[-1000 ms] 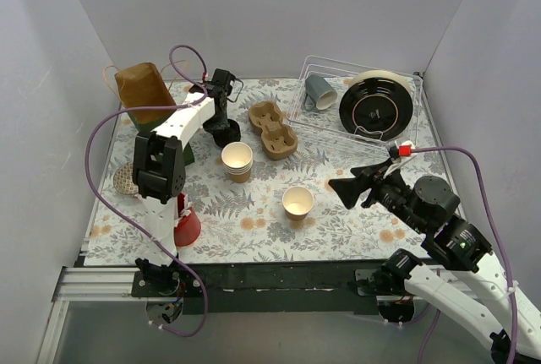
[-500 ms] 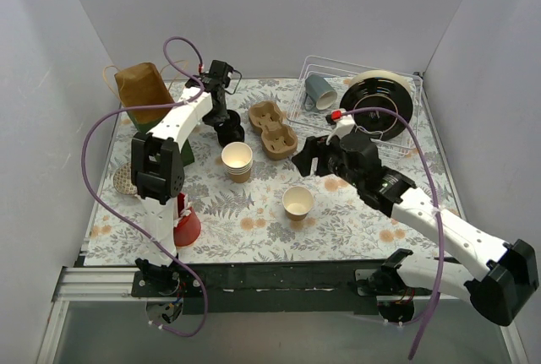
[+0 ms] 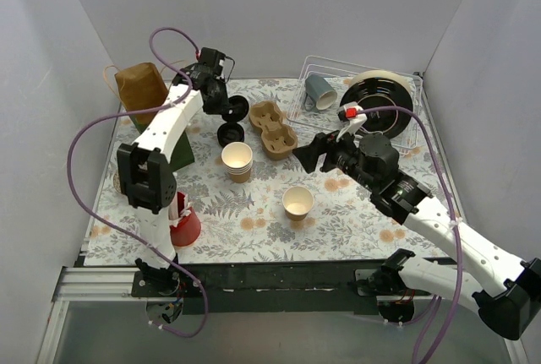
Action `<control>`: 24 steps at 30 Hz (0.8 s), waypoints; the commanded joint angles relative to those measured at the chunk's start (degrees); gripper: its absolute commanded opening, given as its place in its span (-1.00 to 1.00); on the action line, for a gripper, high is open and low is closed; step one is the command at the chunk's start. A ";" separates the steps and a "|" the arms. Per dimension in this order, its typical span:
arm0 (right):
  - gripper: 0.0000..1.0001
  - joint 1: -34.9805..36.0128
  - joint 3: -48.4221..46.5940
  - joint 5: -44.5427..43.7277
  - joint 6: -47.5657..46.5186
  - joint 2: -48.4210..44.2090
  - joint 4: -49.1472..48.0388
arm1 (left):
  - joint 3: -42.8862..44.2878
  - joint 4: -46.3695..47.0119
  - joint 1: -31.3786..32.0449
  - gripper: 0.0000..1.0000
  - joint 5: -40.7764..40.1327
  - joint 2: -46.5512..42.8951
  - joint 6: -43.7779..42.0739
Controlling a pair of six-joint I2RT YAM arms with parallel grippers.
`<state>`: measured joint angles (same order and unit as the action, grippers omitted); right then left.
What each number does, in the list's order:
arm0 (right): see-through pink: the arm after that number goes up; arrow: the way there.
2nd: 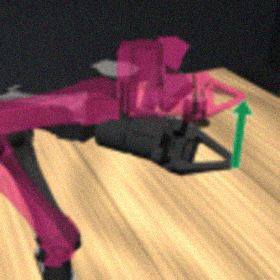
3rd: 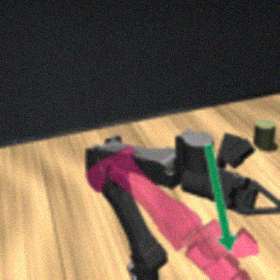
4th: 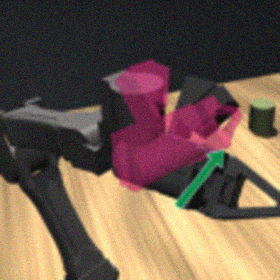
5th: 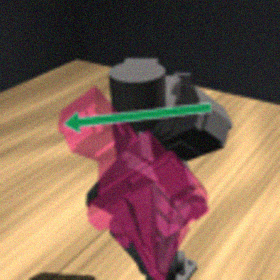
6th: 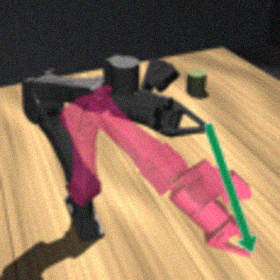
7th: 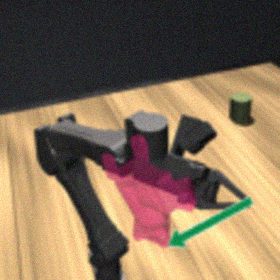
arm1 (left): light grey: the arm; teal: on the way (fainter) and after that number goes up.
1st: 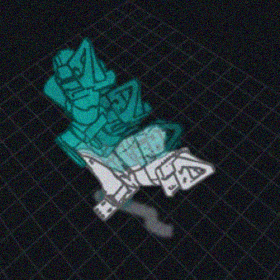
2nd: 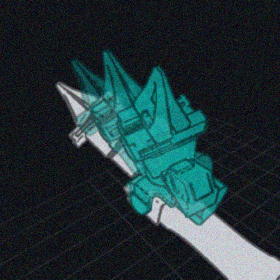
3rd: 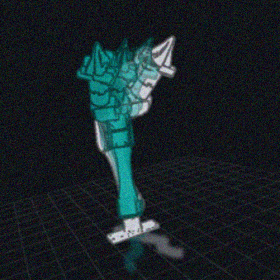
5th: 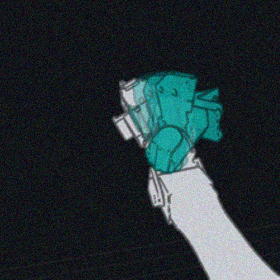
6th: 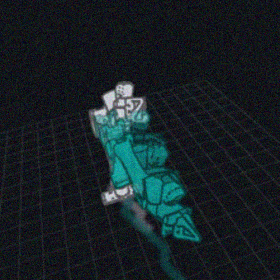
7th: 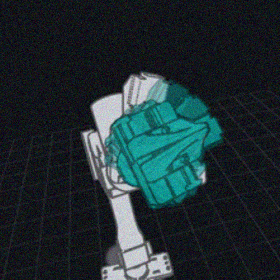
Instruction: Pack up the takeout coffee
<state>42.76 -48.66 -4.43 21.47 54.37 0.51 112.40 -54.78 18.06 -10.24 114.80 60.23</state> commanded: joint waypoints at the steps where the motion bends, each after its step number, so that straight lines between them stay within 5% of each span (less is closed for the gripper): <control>1: 0.61 -0.05 -2.93 8.70 -17.59 -1.02 -9.02 | -5.69 4.33 -0.22 -1.00 17.16 -12.67 -1.69; 10: 0.63 0.39 6.03 17.78 -57.21 -1.99 -25.37 | -16.75 5.56 1.18 -1.00 29.38 -22.42 -3.18; 14: 0.65 2.40 4.21 23.51 -81.45 -0.50 -16.38 | -20.46 5.92 2.06 -1.00 34.49 -25.50 -4.41; 24: 0.66 11.99 2.96 12.70 -99.77 5.39 -9.40 | -26.70 5.74 5.22 -1.00 35.73 -27.79 -6.09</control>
<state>51.99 -43.31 13.32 -66.46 57.63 -11.64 87.00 -49.30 21.96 23.22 91.20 55.44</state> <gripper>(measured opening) 0.828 0.039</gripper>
